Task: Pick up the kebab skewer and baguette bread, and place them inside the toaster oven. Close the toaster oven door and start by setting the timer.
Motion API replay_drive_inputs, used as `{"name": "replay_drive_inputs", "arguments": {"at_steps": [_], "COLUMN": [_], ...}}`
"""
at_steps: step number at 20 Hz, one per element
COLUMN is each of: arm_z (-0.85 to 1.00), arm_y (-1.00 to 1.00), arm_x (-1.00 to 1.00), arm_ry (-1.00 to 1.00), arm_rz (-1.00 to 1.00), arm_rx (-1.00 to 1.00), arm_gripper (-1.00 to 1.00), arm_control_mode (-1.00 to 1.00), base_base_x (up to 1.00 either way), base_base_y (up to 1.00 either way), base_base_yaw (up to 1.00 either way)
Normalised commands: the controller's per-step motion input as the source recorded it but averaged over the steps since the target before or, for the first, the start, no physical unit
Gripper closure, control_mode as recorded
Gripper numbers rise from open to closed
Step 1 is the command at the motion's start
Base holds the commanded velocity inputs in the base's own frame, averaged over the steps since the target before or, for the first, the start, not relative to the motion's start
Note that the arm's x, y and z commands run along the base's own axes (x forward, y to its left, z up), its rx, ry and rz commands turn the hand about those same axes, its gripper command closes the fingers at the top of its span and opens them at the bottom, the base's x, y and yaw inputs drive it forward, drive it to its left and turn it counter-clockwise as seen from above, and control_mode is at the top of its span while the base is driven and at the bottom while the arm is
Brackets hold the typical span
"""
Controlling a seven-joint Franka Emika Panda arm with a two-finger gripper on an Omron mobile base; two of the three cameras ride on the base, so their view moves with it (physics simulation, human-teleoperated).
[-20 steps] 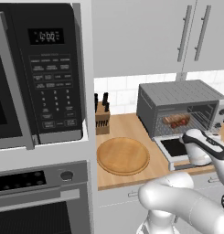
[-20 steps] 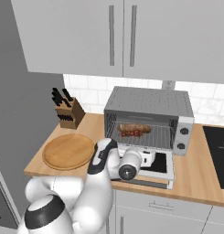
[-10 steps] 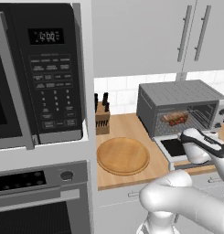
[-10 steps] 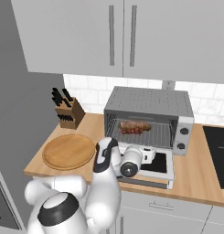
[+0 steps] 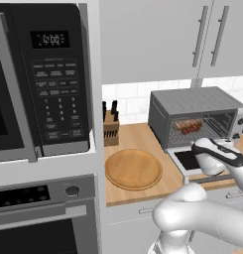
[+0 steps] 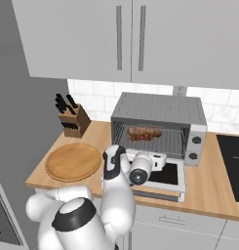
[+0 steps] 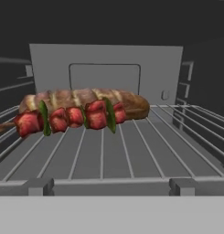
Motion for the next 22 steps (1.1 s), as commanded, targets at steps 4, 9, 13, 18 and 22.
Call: {"name": "replay_drive_inputs", "arguments": {"at_steps": [4, 9, 13, 18, 22], "arm_z": [0.00, 0.00, 0.00, 0.00, 0.00], "arm_y": [0.00, 0.00, 0.00, 0.00, 0.00], "arm_x": [0.15, 0.17, 0.17, 0.22, 0.25], "arm_ry": [0.00, 0.00, 0.00, -0.01, -0.01], "arm_rz": [0.00, 0.00, 0.00, 0.00, 0.00], "arm_rx": [0.00, 0.00, 0.00, 0.00, 0.00], "arm_gripper": [-1.00, -1.00, -1.00, -1.00, -1.00], "arm_control_mode": [-1.00, -1.00, -1.00, -1.00, -1.00], "base_base_x": [0.00, 0.00, 0.00, 0.00, 0.00], "base_base_y": [0.00, 0.00, 0.00, 0.00, 0.00], "base_base_yaw": [0.00, 0.00, 0.00, 0.00, 0.00]}}
